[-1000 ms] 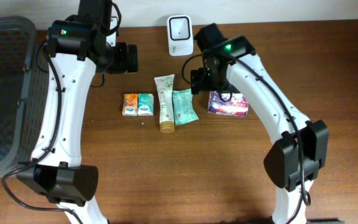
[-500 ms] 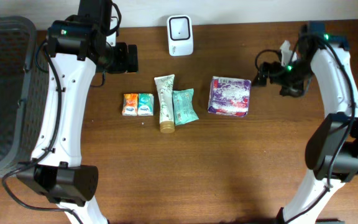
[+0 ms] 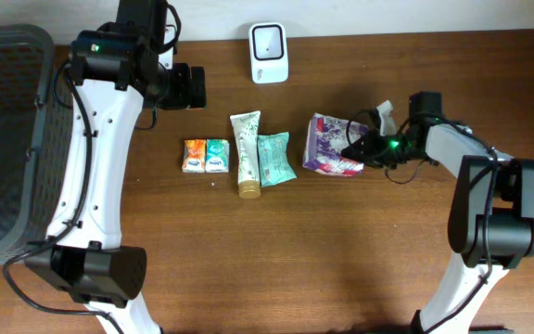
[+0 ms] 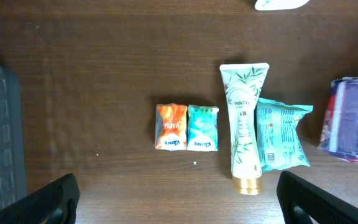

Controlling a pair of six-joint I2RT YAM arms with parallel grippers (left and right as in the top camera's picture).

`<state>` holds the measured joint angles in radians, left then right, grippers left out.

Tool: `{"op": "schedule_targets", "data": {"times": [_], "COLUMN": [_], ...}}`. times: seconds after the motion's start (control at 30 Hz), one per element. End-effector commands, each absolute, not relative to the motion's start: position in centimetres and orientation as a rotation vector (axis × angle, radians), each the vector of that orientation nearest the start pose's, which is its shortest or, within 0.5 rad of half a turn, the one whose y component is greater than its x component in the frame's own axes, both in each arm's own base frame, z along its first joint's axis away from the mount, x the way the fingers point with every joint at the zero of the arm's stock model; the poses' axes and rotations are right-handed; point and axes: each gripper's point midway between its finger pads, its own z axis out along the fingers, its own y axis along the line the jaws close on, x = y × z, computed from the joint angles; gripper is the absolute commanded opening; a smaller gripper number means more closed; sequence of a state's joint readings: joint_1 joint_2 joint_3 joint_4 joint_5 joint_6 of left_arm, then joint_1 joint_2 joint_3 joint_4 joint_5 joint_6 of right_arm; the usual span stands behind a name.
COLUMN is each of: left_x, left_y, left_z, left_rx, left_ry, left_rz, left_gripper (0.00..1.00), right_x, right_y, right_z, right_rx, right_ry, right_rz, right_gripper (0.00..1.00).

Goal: Scan the item barcode
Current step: 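Carry the purple pack up to the barcode scanner, right gripper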

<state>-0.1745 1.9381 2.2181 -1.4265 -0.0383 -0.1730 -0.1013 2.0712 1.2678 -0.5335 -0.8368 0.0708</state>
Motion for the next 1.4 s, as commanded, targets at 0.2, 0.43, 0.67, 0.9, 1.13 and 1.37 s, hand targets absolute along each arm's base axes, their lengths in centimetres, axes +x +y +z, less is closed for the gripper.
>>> {"op": "schedule_targets", "data": {"times": [0.2, 0.43, 0.67, 0.9, 1.13, 1.37], "left_x": [43.0, 43.0, 43.0, 43.0, 43.0, 43.0], "left_y": [-6.6, -6.6, -6.6, -6.6, -6.6, -6.6], "left_z": [26.5, 26.5, 26.5, 26.5, 26.5, 26.5], "left_rx": [-0.015, -0.015, -0.015, -0.015, -0.015, -0.015], "left_ry": [2.706, 2.706, 2.706, 2.706, 2.706, 2.706], "left_rz": [-0.040, -0.040, -0.040, -0.040, -0.040, -0.040], "left_gripper": [0.99, 0.99, 0.99, 0.99, 0.99, 0.99], "right_x": [43.3, 42.9, 41.9, 40.8, 40.5, 40.9], "right_y": [12.6, 15.7, 18.4, 18.1, 18.1, 18.8], "right_z": [21.3, 28.3, 28.5, 26.6, 25.7, 26.5], "right_rx": [-0.381, -0.477, -0.533, -0.510, -0.510, -0.534], "right_ry": [2.206, 2.068, 2.049, 2.152, 2.191, 2.139], "right_rz": [1.096, 0.515, 0.592, 0.612, 0.615, 0.656], "right_gripper": [0.04, 0.04, 0.04, 0.04, 0.04, 0.04]}}
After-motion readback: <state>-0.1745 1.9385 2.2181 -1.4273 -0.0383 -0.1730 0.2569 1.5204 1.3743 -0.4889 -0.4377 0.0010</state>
